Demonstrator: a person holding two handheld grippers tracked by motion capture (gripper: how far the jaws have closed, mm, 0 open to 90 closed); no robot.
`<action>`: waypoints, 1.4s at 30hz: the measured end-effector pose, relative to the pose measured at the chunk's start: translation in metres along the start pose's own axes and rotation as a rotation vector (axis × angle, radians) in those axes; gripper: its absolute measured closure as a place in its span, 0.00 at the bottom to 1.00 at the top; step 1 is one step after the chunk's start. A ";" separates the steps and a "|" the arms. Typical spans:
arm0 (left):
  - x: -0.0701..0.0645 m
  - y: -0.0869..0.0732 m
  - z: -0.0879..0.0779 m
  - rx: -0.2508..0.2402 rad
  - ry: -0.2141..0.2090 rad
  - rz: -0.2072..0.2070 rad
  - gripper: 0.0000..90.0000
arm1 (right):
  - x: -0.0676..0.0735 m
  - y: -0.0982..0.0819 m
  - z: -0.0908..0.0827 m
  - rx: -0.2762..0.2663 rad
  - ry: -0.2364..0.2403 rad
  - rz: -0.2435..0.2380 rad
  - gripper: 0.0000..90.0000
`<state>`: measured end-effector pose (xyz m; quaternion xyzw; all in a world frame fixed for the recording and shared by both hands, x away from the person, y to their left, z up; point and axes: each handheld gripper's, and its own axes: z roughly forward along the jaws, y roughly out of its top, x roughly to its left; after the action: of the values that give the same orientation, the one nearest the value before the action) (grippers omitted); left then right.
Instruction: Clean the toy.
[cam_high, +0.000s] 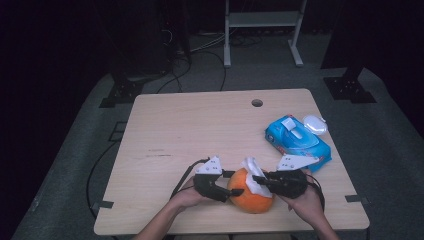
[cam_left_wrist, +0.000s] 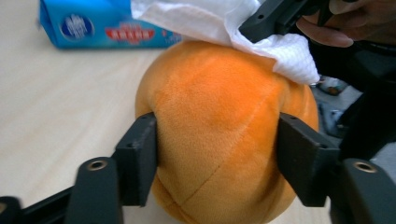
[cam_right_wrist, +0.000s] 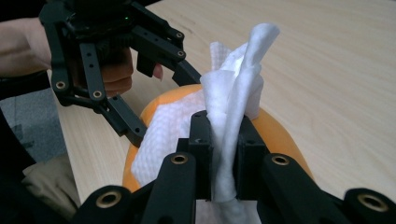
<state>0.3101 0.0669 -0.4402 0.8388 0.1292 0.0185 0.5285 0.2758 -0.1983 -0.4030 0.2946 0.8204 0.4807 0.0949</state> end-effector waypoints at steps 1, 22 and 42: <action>-0.001 0.003 -0.001 -0.007 0.011 0.024 0.41 | 0.000 0.002 -0.002 -0.010 -0.003 -0.007 0.88; -0.007 0.008 -0.003 -0.006 0.047 0.077 0.26 | -0.003 -0.002 -0.007 0.007 -0.060 -0.011 0.88; -0.026 0.017 0.003 -0.006 0.061 0.158 0.40 | 0.022 0.017 0.002 -0.054 0.038 -0.053 0.88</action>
<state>0.2892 0.0514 -0.4231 0.8438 0.0786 0.0863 0.5238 0.2660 -0.1778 -0.3871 0.2611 0.8164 0.5054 0.0998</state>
